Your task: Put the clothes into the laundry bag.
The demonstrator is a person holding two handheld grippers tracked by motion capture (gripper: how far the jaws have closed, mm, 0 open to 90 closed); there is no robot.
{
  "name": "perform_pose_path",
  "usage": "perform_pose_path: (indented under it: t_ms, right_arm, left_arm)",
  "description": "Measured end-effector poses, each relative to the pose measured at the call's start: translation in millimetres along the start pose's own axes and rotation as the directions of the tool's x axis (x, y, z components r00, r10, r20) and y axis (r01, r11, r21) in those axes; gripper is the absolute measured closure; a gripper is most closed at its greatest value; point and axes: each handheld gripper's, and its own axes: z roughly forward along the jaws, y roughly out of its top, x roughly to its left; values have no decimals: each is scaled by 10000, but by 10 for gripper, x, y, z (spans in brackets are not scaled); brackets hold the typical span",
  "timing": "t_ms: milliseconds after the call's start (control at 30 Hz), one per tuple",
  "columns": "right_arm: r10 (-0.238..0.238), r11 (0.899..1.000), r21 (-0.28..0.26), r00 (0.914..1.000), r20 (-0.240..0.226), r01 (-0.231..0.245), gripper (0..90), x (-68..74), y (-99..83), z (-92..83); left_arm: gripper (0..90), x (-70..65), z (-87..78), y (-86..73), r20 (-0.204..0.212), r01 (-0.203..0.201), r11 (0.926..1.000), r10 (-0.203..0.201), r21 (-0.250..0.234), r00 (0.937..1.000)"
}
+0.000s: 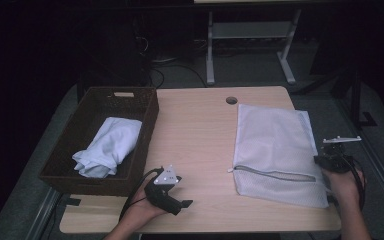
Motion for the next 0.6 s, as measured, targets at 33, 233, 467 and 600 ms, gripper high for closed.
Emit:
perform_pose_path:
  t_ms: [33,233,467,600]
  right_arm:
    - [15,10000,-10,10000,21,-15,897,-12,-1,1]
    - [105,9999,115,9996,256,-108,897,-66,-24,24]
    - [-191,9991,-381,9998,-113,187,887,44,29,-108]
    - [-481,9978,-479,9975,-513,456,836,122,43,-165]
  left_arm:
    - [126,0,-1,0,-7,6,10000,-6,6,10000]
    - [126,2,-4,-6,-26,37,10000,-37,-7,10000]
    - [125,7,-11,-10,-60,90,10000,-90,17,9999]
    - [126,9,-21,-25,-99,90,9999,-89,105,9999]
